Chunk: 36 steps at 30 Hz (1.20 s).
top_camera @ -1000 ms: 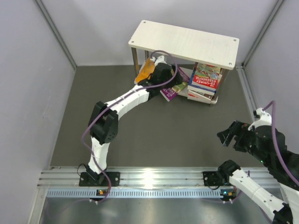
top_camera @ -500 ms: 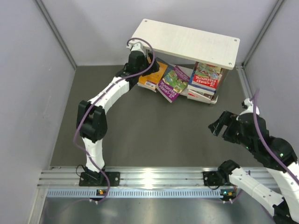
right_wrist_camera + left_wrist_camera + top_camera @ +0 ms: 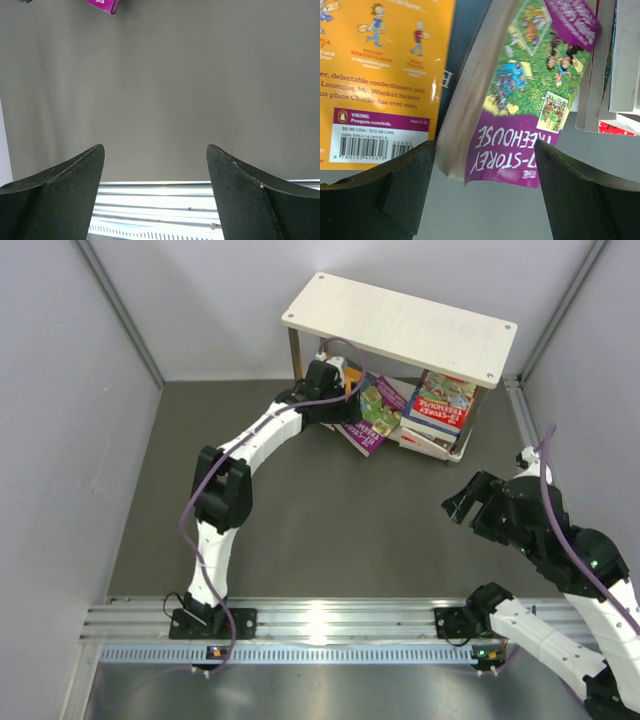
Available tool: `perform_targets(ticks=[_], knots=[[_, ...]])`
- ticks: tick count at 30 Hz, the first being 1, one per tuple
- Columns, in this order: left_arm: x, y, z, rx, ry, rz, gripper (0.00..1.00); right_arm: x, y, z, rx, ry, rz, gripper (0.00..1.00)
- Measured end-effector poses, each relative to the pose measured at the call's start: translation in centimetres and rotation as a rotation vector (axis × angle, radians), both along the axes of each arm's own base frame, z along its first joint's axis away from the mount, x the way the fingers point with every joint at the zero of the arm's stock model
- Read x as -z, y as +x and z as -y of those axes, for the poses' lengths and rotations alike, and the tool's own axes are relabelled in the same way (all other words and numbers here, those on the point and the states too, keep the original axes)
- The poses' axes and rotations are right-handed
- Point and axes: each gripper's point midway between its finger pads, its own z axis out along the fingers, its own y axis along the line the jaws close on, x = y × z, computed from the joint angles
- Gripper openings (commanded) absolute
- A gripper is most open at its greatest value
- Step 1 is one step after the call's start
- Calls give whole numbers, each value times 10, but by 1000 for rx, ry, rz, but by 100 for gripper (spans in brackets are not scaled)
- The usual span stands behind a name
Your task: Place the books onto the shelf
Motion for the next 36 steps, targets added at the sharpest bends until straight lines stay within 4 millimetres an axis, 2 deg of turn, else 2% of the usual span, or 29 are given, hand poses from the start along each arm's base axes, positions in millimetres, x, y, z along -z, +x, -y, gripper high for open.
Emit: perform_targets(ticks=[4, 11, 15, 21, 26, 33, 36], knots=[[1, -7, 7, 15, 57, 8, 85, -1, 0, 0, 5, 6, 4, 83], [54, -27, 15, 64, 148, -106, 77, -2, 0, 3, 15, 3, 14, 85], [73, -41, 22, 93, 182, -159, 79, -4, -1, 6, 23, 4, 28, 85], [82, -56, 27, 92, 194, -210, 87, -5, -1, 8, 30, -1, 36, 85], [90, -68, 20, 76, 179, -240, 95, -5, -1, 10, 36, -4, 41, 85], [112, -105, 1, 94, 130, -305, 96, -3, -3, 14, 35, -26, 40, 86], [108, -112, -1, 99, 49, -288, 97, -3, -5, 15, 35, -31, 40, 86]])
